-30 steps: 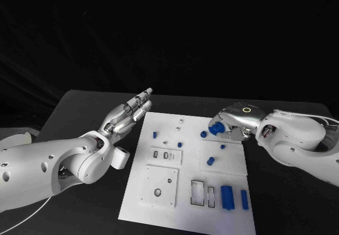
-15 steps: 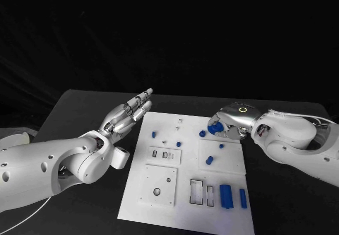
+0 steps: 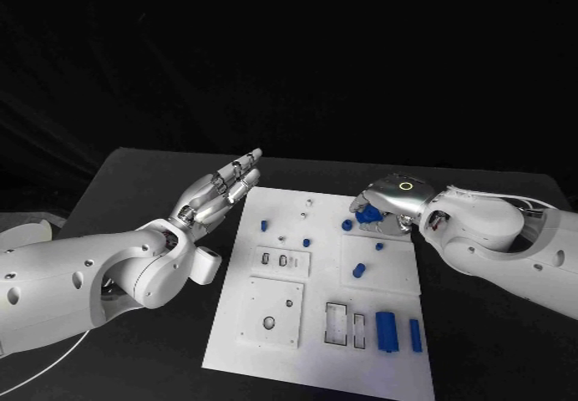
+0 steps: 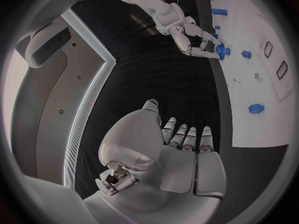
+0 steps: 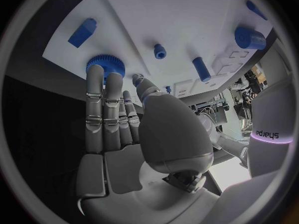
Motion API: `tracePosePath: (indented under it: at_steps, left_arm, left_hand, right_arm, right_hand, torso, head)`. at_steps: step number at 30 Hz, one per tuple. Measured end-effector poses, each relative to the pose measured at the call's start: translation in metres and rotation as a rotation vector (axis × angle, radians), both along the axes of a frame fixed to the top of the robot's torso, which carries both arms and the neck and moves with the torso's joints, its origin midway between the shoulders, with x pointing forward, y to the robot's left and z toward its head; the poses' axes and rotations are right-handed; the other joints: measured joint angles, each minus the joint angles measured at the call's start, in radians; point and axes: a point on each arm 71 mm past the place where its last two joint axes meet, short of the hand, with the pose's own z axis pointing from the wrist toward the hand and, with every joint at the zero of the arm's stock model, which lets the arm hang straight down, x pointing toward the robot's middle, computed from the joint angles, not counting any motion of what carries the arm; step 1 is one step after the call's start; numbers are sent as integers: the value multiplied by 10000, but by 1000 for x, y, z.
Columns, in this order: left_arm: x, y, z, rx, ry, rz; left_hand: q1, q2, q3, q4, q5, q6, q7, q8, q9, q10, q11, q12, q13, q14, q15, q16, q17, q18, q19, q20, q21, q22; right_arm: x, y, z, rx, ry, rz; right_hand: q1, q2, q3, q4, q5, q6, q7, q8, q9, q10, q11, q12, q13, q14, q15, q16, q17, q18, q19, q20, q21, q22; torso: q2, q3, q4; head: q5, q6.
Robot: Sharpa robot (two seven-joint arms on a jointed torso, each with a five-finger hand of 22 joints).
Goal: Assemble the parts on the task board
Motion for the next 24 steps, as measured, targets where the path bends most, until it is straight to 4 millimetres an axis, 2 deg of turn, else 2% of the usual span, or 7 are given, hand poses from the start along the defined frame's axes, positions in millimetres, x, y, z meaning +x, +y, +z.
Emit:
tracePosePath:
  at_steps: [2,5,13,18,24]
  left_arm:
    - [0,0,0,-5,13,-8]
    - [0,-1,0,-19,36,-19]
    - [0,-2,0,-49,94,-61]
    - [0,-2,-1,-57,135,-72]
    - [0,-2,-1,-74,189,-84]
  left_hand:
    - [74,8,31,-31,43,0,0,0,0,3,3,15,0,-35,35,0,-1,1,24,52,0,0]
    - [138,-8,90,-9,85,-1,0,0,0,-1,109,42,-1,1,73,0,-4,2,-11,88,0,1]
    - [210,26,109,-26,159,0,0,0,-1,-1,109,78,-2,-36,110,0,-8,1,22,120,0,2]
    - [254,-8,163,-26,226,-1,0,0,-1,1,179,136,9,0,146,0,-8,0,21,193,0,3]
    - [341,-26,193,-56,274,-1,-1,0,-2,1,179,136,9,0,146,0,-8,1,21,193,0,3]
  right_arm:
    - [0,1,0,8,-5,21]
    - [1,1,0,17,4,26]
    - [3,2,-3,41,103,50]
    - [6,4,-6,67,202,93]
    - [7,7,-11,104,327,187]
  right_hand:
    - [0,0,37,37,0,0,0,0,0,0,0,0,-1,0,0,0,3,0,0,0,59,36]
    - [0,0,38,38,0,0,0,0,-1,0,0,0,-1,0,0,39,15,-1,-36,37,62,73]
    - [0,0,66,65,0,0,0,0,-2,32,32,0,-3,0,0,38,14,0,-36,37,114,113]
    - [0,0,123,122,0,94,87,0,10,224,3,4,-4,0,0,96,48,0,-35,37,358,432]
    - [0,0,207,146,0,205,80,0,21,339,17,40,-5,74,-4,233,207,0,-35,37,596,762]
  torso:
    - [-7,-4,-1]
    - [-17,-6,1]
    - [-34,-10,9]
    - [-42,-10,-3]
    - [-44,-12,-8]
  head:
    - [0,-11]
    - [-18,-25]
    - [-32,-74]
    - [-24,-84]
    - [1,-103]
